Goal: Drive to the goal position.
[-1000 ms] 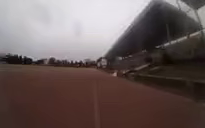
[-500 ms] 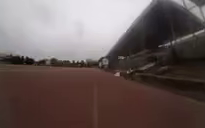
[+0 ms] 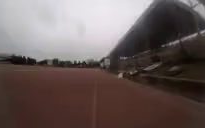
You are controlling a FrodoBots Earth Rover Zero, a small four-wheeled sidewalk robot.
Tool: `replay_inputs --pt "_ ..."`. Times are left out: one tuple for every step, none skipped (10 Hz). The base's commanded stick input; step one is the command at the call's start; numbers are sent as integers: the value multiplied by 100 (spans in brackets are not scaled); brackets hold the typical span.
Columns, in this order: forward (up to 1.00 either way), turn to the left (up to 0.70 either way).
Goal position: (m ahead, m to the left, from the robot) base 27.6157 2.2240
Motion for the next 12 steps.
replay_inputs --pt "100 0" --pt "100 0" --pt "100 -35" --pt "100 -35" --pt "100 -35" --pt "100 -35" --pt "100 -32" --pt "100 -15" --pt "100 0" --pt "100 0" --pt "100 0" --pt "100 0"
